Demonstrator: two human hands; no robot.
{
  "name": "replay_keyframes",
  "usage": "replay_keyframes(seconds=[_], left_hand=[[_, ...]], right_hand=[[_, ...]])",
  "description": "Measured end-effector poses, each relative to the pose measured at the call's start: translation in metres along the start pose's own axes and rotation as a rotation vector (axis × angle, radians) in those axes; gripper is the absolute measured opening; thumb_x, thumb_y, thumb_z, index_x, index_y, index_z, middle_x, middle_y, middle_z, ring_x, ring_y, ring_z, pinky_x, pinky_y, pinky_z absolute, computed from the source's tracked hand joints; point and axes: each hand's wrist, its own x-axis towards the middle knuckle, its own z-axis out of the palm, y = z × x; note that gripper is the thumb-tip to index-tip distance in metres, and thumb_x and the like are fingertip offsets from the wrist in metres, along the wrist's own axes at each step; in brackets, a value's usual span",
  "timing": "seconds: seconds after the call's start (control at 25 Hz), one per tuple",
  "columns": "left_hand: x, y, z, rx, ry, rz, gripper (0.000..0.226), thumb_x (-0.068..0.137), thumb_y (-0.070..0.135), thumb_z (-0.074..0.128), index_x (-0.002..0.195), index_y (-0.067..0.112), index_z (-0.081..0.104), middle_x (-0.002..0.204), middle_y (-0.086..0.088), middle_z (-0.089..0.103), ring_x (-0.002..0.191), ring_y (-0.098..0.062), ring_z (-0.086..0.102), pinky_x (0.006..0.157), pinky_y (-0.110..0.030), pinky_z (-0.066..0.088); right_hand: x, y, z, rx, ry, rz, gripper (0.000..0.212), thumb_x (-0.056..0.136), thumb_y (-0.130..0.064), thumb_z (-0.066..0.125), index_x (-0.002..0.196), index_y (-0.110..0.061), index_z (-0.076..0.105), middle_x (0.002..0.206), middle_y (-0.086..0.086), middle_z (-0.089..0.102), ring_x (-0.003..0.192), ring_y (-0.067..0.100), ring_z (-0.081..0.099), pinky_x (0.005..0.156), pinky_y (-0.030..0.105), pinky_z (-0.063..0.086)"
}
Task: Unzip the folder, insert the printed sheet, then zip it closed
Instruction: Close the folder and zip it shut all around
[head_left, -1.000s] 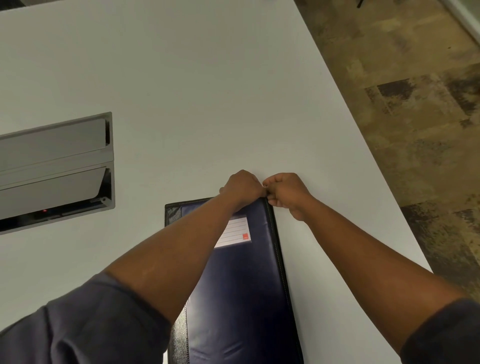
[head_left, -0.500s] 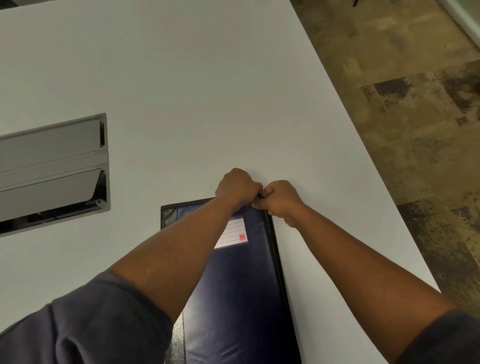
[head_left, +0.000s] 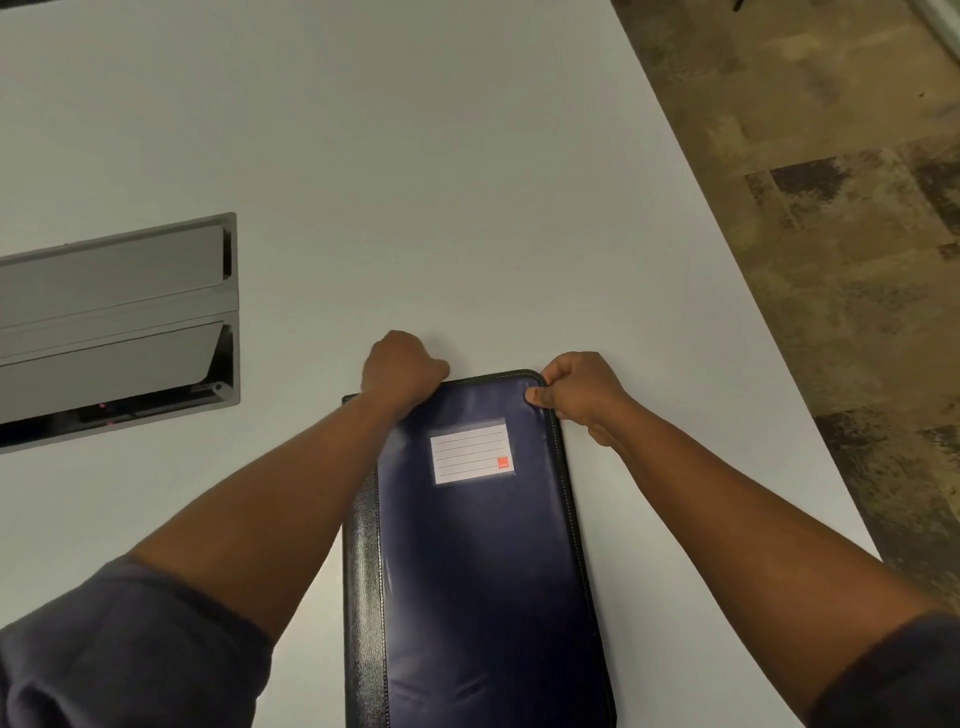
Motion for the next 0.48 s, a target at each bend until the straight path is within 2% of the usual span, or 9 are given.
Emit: replay_keyframes(seconds=[0.28, 0.48], left_hand=[[-0.001, -0.047, -0.023, -0.041, 0.046, -0.085, 0.015, 0.071, 0.022, 0.069, 0.073, 0.008, 0.069, 0.069, -0.003, 0.067, 0.061, -0.016, 0.058, 0.048, -0.023, 0.037], [-0.003, -0.052, -0.027, -0.046, 0.037, -0.077, 0.013, 0.073, 0.021, 0.069, 0.074, 0.008, 0.071, 0.074, -0.005, 0.069, 0.071, -0.023, 0.065, 0.055, -0.026, 0.044]], right_hand=[[-0.001, -0.001, 0.002, -0.035, 0.023, -0.009, 0.021, 0.070, -0.018, 0.087, 0.078, -0.013, 0.068, 0.080, 0.002, 0.072, 0.073, 0.017, 0.066, 0.072, 0.037, 0.060], [-0.001, -0.001, 0.003, -0.044, 0.022, -0.007, 0.022, 0.071, -0.019, 0.087, 0.083, -0.013, 0.069, 0.085, 0.005, 0.072, 0.081, 0.021, 0.068, 0.075, 0.040, 0.061]])
